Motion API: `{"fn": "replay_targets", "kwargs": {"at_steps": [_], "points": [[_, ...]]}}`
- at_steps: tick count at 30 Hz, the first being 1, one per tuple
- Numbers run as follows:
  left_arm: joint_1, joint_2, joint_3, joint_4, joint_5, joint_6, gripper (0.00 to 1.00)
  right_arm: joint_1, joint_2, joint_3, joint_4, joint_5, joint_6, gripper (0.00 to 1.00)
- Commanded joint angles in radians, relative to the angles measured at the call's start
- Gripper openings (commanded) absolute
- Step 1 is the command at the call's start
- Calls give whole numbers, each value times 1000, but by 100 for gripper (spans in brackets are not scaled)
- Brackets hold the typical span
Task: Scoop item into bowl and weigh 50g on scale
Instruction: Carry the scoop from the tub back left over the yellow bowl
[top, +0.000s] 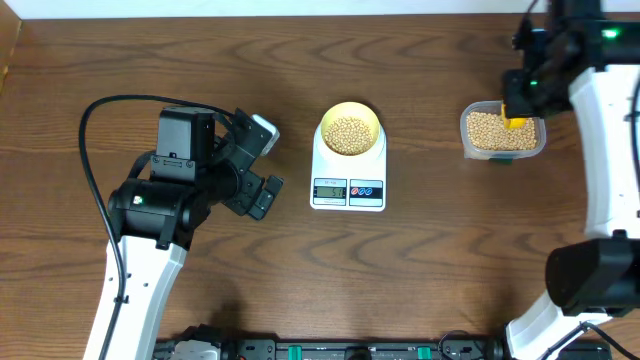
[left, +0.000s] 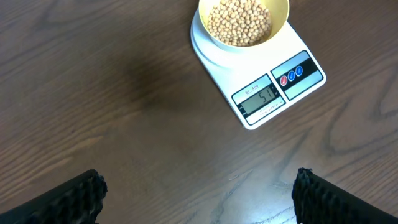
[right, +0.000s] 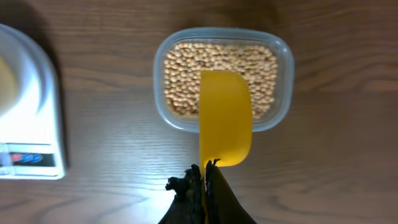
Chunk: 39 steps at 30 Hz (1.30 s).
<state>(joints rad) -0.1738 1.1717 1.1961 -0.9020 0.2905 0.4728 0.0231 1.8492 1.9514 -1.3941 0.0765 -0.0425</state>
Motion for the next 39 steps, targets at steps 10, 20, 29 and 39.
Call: {"fn": "replay_targets", "kwargs": {"at_steps": [10, 20, 29, 39], "points": [[4, 4, -1, -3, 15, 13, 98, 175, 74, 14, 29, 303, 121, 1], [4, 4, -1, -3, 15, 13, 98, 193, 76, 136, 182, -453, 112, 1], [4, 4, -1, -3, 15, 13, 98, 342, 86, 131, 215, -339, 40, 1], [4, 4, -1, -3, 15, 13, 98, 443, 187, 128, 251, -243, -7, 1]]}}
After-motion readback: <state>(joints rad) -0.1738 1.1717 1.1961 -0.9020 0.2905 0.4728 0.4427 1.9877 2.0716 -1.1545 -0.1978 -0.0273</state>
